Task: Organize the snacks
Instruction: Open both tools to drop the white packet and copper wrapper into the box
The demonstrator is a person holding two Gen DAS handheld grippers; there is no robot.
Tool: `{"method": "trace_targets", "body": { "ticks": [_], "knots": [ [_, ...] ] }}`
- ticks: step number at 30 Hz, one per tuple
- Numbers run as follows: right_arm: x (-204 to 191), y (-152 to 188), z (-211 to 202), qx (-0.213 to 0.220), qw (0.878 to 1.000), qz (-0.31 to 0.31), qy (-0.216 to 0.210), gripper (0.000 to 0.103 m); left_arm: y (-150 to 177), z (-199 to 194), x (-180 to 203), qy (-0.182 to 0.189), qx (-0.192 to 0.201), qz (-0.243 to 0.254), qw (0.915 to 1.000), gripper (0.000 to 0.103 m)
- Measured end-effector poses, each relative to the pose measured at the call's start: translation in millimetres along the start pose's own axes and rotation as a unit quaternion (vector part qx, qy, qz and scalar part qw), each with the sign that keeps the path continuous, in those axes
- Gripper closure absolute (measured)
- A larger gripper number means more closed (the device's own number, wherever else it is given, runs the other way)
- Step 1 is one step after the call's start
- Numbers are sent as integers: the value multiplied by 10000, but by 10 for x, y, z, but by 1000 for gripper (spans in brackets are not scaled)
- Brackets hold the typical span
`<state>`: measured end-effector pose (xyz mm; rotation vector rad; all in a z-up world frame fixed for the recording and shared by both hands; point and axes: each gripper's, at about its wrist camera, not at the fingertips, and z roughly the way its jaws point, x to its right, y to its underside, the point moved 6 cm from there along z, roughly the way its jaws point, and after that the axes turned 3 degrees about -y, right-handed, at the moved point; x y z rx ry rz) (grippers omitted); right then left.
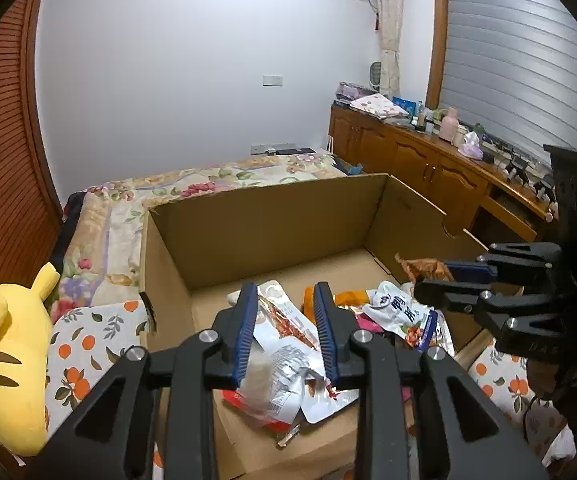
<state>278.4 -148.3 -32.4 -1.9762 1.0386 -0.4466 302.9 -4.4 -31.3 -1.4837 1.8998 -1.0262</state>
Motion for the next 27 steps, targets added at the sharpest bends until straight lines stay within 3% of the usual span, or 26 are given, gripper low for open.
{"method": "trace_targets", "body": {
  "ticks": [10, 17, 27],
  "knots": [
    [-39, -68, 171, -50, 9999, -1, -166, 81, 18, -27, -98, -219, 74, -125, 9997, 56],
    [-40, -67, 245, -96, 9999, 75, -93, 67, 32, -39, -148, -249, 85, -177, 9995, 51],
    [-41, -43, 50, 73, 9998, 202, 22, 64, 98, -231, -78, -415, 218, -107, 9988, 31]
  ]
}}
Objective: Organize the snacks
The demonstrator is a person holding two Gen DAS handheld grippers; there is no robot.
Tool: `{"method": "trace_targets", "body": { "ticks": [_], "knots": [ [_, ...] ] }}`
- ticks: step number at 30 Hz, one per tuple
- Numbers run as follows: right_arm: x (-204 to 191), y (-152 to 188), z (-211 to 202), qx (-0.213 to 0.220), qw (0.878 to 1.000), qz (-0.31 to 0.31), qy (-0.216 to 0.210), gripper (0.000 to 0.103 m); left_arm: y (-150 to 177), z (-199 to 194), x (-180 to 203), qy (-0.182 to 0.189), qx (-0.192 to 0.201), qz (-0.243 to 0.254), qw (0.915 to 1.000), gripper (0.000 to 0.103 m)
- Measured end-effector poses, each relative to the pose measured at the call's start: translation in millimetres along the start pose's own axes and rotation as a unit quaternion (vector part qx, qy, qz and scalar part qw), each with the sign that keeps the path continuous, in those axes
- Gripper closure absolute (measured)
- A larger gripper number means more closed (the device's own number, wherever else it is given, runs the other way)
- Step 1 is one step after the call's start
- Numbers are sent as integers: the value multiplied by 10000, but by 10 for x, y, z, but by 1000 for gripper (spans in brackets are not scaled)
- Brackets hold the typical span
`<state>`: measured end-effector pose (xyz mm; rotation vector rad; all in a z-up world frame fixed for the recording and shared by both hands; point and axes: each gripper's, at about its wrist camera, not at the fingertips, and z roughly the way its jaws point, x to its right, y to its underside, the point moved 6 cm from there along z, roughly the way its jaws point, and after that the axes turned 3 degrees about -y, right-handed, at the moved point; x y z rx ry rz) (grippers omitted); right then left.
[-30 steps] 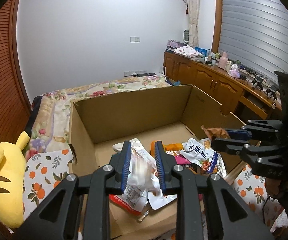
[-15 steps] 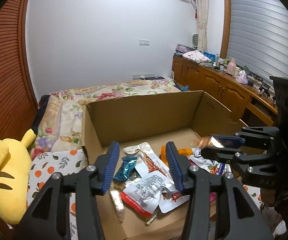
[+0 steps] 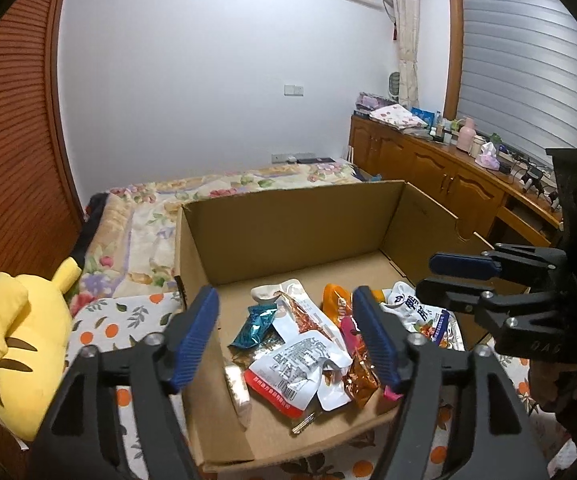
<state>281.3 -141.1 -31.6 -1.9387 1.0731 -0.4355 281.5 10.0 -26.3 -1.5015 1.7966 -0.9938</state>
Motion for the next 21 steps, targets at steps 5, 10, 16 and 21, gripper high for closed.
{"method": "trace_targets", "body": {
  "ticks": [5, 10, 16, 21],
  "knots": [
    [-8, 29, -182, 141, 9998, 80, 93, 61, 16, -161, 37, -51, 77, -15, 10000, 24],
    [-21, 71, -337, 223, 9995, 83, 214, 59, 40, -324, 84, -71, 167, -45, 9998, 16],
    [-22, 92, -550, 401, 9985, 142, 334, 47, 51, -529, 136, -180, 276, -27, 9995, 10],
    [-39, 92, -698, 513, 9971, 151, 538, 29, 49, -671, 185, -424, 333, 108, 9985, 9]
  ]
}}
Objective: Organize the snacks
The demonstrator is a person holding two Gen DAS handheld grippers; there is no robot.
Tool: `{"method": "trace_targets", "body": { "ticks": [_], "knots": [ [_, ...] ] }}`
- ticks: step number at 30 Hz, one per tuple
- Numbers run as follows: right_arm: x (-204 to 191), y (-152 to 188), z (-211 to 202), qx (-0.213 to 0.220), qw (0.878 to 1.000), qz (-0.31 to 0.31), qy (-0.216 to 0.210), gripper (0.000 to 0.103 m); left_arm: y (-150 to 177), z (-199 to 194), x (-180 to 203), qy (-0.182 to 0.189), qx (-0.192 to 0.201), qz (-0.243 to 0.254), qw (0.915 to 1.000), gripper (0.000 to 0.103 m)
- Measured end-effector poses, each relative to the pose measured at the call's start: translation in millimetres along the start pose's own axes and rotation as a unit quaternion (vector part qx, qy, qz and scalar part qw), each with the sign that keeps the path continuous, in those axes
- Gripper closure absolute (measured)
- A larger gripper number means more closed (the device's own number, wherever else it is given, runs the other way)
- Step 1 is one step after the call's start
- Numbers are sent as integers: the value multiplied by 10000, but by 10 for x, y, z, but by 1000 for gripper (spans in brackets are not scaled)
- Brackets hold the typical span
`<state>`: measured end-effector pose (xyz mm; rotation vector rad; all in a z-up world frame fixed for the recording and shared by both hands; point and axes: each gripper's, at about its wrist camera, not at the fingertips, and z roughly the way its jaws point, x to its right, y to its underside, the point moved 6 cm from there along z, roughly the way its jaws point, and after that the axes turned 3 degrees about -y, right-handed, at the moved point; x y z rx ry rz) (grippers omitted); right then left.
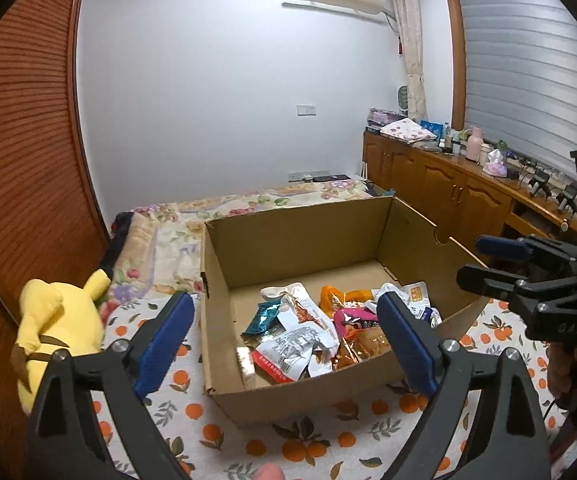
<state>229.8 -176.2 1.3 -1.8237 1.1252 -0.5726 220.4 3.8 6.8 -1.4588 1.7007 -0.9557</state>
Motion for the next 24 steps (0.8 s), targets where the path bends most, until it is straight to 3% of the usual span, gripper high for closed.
{"method": "trace_targets", "body": {
  "ticks": [8, 18, 24],
  "knots": [
    [-51, -3, -277, 228, 9993, 22, 283, 21, 53, -249, 118, -375, 124, 69, 9992, 9],
    [-84, 108, -572, 359, 9940, 165, 1022, 16, 274, -530, 228, -470, 127, -179, 9987, 9],
    [-180, 209, -729, 471, 9914, 117, 1217, 16, 364, -666, 272, -463, 120, -225, 9986, 9]
  ]
}}
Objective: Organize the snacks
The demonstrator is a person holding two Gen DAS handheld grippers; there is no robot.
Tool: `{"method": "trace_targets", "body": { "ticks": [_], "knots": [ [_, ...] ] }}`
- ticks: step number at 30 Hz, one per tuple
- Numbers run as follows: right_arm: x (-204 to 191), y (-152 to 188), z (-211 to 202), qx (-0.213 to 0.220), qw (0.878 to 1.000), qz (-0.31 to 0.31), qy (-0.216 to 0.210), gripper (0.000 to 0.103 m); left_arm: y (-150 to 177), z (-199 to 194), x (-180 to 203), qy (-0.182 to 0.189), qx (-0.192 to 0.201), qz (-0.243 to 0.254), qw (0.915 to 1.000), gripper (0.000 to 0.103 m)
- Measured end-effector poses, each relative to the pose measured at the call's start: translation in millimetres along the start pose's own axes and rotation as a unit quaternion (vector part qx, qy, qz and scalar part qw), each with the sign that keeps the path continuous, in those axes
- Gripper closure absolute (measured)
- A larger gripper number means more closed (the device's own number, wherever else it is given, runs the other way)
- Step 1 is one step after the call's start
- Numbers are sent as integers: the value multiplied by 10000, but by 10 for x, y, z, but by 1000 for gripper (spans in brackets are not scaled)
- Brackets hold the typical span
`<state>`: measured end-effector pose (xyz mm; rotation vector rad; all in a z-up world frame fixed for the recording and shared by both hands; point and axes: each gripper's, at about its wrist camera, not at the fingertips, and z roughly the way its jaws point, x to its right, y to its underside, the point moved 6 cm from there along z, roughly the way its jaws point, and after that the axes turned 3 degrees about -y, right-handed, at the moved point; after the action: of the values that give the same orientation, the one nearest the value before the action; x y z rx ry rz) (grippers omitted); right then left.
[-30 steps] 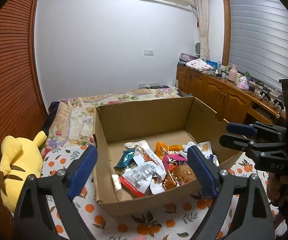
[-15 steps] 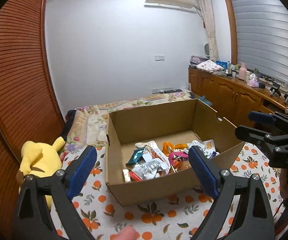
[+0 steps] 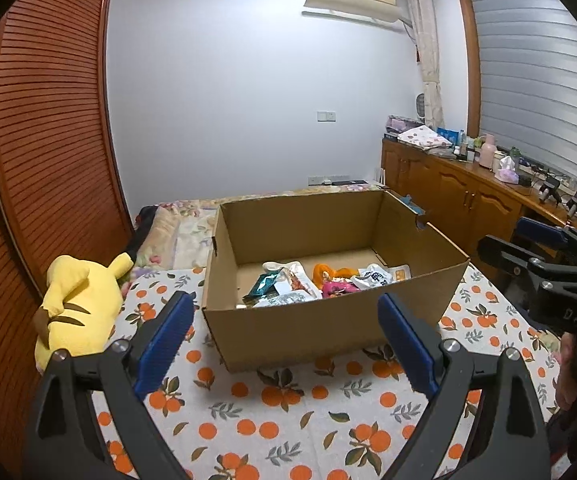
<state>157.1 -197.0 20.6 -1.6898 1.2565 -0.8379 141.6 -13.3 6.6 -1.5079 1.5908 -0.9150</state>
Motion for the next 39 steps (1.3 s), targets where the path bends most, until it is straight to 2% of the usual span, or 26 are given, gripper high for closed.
{"method": "trace_targets", "body": {
  "ticks": [16, 39],
  "knots": [
    [-21, 139, -340, 94, 9998, 129, 140, 16, 164, -292, 3, -6, -25, -46, 10000, 4],
    [50, 277, -369, 0, 9995, 190, 239, 16, 248, -254, -83, -35, -90, -204, 9997, 4]
  ]
}}
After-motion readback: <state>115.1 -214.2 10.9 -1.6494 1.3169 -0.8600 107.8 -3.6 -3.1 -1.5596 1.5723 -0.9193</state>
